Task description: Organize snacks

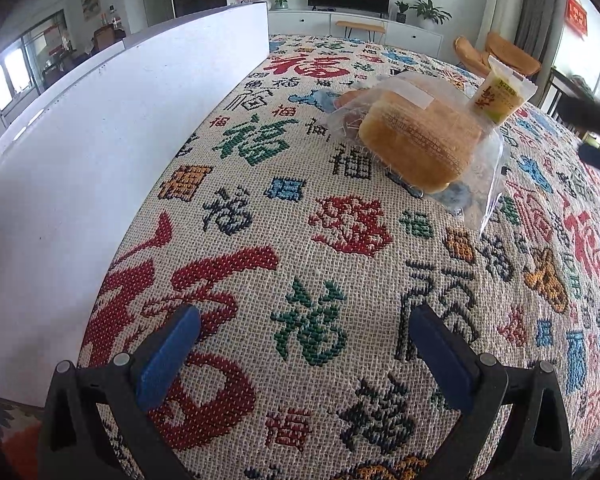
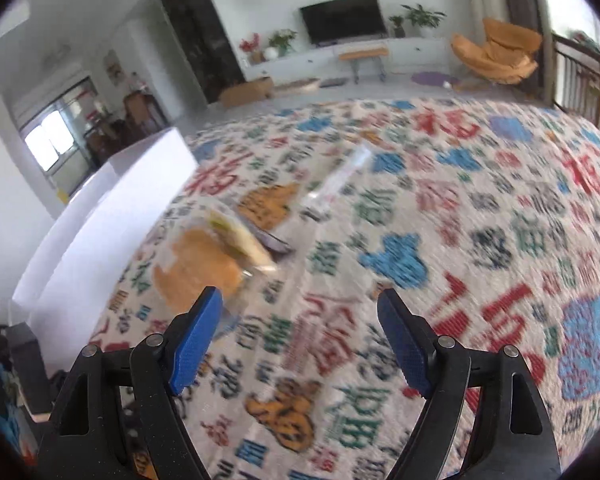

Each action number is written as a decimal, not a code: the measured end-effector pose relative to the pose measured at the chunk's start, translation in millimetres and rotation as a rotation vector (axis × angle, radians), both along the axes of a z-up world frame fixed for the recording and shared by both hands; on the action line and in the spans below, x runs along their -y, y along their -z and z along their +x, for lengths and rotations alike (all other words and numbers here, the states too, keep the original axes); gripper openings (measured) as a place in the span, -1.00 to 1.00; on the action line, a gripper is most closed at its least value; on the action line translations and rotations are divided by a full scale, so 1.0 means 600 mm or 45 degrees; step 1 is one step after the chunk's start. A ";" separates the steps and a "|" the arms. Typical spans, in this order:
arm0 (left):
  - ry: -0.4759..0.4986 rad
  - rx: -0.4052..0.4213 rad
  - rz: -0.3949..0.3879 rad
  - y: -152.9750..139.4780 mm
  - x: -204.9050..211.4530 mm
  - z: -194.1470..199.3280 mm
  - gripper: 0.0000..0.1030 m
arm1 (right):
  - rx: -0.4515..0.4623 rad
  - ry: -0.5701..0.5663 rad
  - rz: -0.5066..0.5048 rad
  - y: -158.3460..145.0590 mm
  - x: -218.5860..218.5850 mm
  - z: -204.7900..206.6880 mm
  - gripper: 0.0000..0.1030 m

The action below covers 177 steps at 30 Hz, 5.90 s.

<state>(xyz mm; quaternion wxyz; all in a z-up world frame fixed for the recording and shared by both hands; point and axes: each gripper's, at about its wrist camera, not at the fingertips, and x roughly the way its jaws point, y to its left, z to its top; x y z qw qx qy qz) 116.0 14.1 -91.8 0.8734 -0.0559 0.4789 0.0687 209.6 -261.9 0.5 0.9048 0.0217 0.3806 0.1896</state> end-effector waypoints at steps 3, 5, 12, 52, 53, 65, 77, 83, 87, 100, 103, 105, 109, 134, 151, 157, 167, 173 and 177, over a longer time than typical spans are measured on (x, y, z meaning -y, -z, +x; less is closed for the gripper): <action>0.001 0.001 -0.001 0.000 0.000 0.000 1.00 | -0.003 -0.111 -0.033 -0.009 -0.082 0.041 0.59; 0.004 0.002 -0.003 0.000 0.000 -0.001 1.00 | -0.023 -0.089 -0.073 0.003 -0.116 0.074 0.59; 0.004 0.003 -0.012 -0.001 -0.003 -0.002 1.00 | -0.246 0.138 0.330 0.043 -0.010 0.098 -0.46; 0.256 0.245 -0.431 -0.083 -0.048 -0.027 1.00 | -0.122 -0.497 -0.402 0.114 0.002 -0.129 0.19; 0.296 0.223 -0.356 -0.089 -0.040 -0.016 0.99 | -0.127 -0.472 -0.386 0.120 0.013 -0.131 0.19; 0.261 -0.116 -0.181 -0.006 -0.021 0.105 0.99 | -0.033 -0.555 -0.521 0.047 -0.014 -0.017 0.32; 0.286 0.003 -0.189 -0.052 -0.024 0.054 0.35 | -0.449 -0.699 -0.524 0.097 -0.093 0.144 -0.34; 0.251 0.085 -0.353 -0.098 -0.035 -0.002 0.35 | -0.463 -0.651 -0.395 0.055 -0.056 0.096 -0.41; 0.236 0.118 -0.388 -0.129 -0.035 -0.036 0.35 | -0.489 -0.529 -0.345 0.038 -0.033 0.072 -0.41; -0.107 0.348 -0.306 -0.310 -0.274 -0.111 0.36 | -0.289 -0.738 0.091 -0.144 -0.277 0.009 -0.40; -0.241 0.297 -0.228 -0.305 -0.354 -0.105 0.36 | -0.276 -0.837 0.169 -0.166 -0.385 -0.011 -0.40; -0.315 0.272 -0.172 -0.295 -0.396 -0.100 0.36 | -0.271 -0.880 0.194 -0.167 -0.444 -0.024 -0.40; -0.436 0.263 -0.132 -0.264 -0.454 -0.084 0.97 | -0.320 -0.909 0.254 -0.132 -0.529 -0.032 0.01; 0.314 0.089 -0.165 -0.093 0.078 0.003 0.98 | -0.029 0.079 -0.312 0.107 0.135 -0.060 0.30; 0.190 0.001 -0.006 -0.002 0.050 0.007 1.00 | -0.036 0.091 -0.386 0.113 0.126 -0.050 0.55; 0.196 -0.008 0.002 -0.003 0.051 0.007 1.00 | -0.037 0.091 -0.384 0.113 0.124 -0.051 0.56; 0.176 -0.030 -0.005 -0.002 0.052 0.014 1.00 | -0.040 0.092 -0.383 0.113 0.126 -0.049 0.59; 0.153 -0.038 -0.001 -0.002 0.054 0.011 1.00 | -0.040 0.092 -0.383 0.113 0.128 -0.048 0.60; 0.165 -0.026 0.000 -0.002 0.052 0.010 1.00 | -0.041 0.092 -0.382 0.113 0.131 -0.047 0.60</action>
